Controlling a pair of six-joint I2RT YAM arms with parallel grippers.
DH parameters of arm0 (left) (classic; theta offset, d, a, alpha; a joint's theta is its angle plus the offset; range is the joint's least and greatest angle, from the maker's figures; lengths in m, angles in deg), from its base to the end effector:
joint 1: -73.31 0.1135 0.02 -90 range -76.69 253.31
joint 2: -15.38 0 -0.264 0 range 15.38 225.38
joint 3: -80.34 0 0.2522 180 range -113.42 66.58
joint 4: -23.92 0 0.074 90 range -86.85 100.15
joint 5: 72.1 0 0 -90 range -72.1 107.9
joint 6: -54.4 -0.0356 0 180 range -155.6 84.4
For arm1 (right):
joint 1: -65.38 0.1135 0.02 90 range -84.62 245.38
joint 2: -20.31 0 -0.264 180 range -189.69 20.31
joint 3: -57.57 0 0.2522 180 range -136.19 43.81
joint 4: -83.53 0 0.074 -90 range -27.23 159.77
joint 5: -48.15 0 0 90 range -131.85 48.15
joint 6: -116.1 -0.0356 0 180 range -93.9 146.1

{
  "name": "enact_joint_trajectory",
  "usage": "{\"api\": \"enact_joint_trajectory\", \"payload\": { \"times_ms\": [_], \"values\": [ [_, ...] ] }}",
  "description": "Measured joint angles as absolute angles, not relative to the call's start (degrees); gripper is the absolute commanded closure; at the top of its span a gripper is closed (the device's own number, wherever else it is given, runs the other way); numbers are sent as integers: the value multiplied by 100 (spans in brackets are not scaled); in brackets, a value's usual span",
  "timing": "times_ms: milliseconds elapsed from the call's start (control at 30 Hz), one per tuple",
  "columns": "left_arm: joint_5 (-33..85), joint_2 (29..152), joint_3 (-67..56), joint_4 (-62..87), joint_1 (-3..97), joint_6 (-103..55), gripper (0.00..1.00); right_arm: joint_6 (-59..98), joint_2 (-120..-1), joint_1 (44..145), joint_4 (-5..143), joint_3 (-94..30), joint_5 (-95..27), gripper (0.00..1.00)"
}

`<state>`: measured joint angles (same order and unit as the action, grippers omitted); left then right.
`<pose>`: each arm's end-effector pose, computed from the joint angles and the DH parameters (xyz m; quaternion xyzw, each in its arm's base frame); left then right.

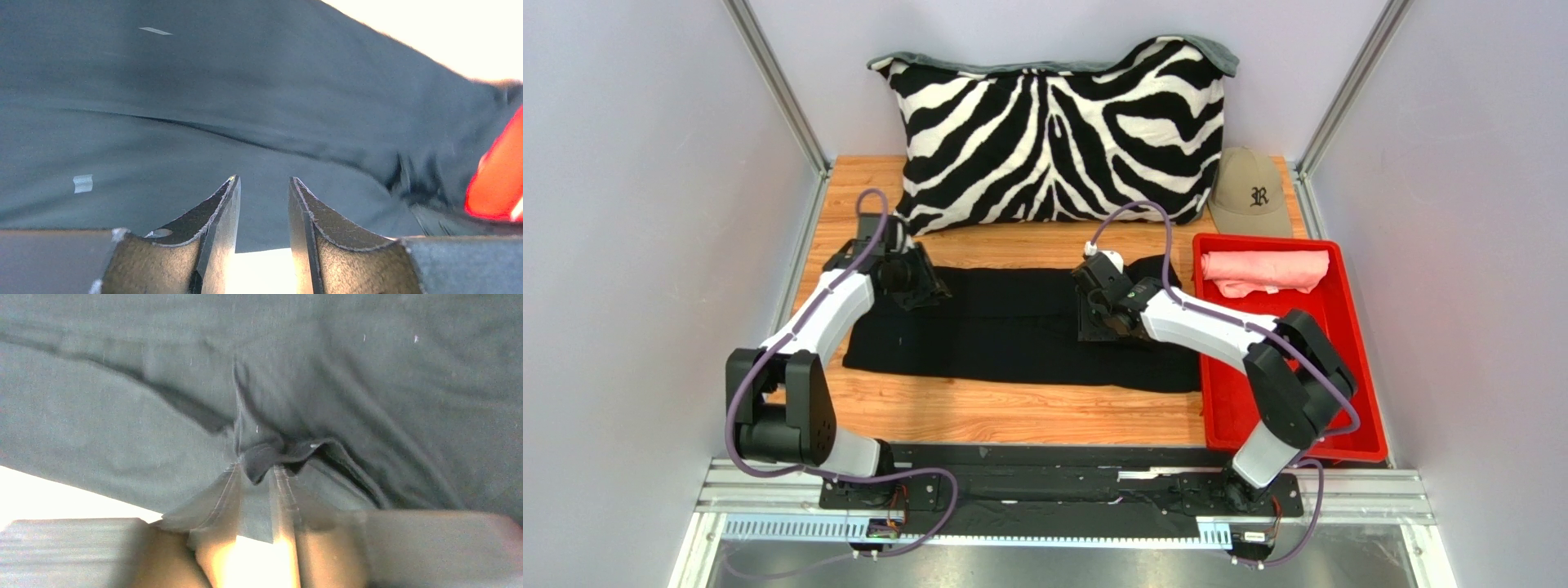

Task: Roll the t-shirts
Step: Fold the T-shirt at the center of the board.

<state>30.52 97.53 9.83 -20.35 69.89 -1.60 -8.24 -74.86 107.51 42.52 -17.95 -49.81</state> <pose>0.2909 -0.0252 0.2341 -0.2195 0.9251 -0.1930 0.2422 0.2516 0.2210 0.1964 -0.0480 0.9640 0.1036 0.2400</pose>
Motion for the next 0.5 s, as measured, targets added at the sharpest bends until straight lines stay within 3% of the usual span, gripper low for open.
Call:
{"api": "enact_joint_trajectory", "payload": {
  "times_ms": [167,500],
  "values": [
    [3410,9954,974,-1906,6087,-315,57,-840,-6811,10767,4244,-1500,-4990,53],
    [3906,10454,640,-1427,4351,-378,57,-888,-5180,9956,3883,-980,-5530,53]
  ]
}}
